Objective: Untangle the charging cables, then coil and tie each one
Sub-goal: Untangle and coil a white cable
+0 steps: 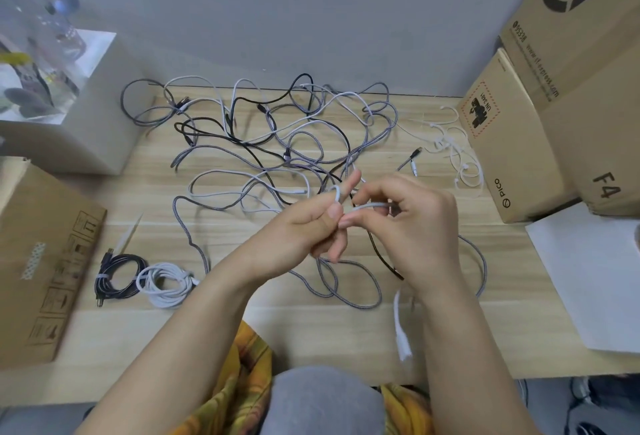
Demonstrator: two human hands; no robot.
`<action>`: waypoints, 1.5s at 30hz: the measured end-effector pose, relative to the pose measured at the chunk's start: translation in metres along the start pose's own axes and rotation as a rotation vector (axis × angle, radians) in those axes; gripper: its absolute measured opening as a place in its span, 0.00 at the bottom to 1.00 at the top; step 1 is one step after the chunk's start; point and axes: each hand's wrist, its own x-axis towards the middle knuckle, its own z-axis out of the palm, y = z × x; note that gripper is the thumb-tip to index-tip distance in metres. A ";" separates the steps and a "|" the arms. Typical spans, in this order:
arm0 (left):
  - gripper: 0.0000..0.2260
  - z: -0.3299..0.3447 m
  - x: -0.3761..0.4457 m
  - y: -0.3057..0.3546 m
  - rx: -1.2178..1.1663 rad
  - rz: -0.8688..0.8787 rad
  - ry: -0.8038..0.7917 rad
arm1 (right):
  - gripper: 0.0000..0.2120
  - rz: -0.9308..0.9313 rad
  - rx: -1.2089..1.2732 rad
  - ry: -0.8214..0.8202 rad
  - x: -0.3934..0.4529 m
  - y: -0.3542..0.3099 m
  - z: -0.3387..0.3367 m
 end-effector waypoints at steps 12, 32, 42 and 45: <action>0.15 0.000 -0.004 -0.001 -0.681 0.044 -0.524 | 0.04 -0.017 0.533 -0.063 0.000 0.000 0.014; 0.30 -0.008 0.013 0.002 -0.537 0.104 0.244 | 0.15 0.174 -0.170 -0.556 -0.012 0.011 0.025; 0.26 -0.003 0.010 -0.021 0.228 -0.025 0.142 | 0.07 0.090 -0.412 -0.406 -0.009 -0.011 0.006; 0.27 -0.003 0.008 -0.023 0.285 -0.059 0.121 | 0.04 0.060 -0.394 -0.303 -0.009 -0.009 0.004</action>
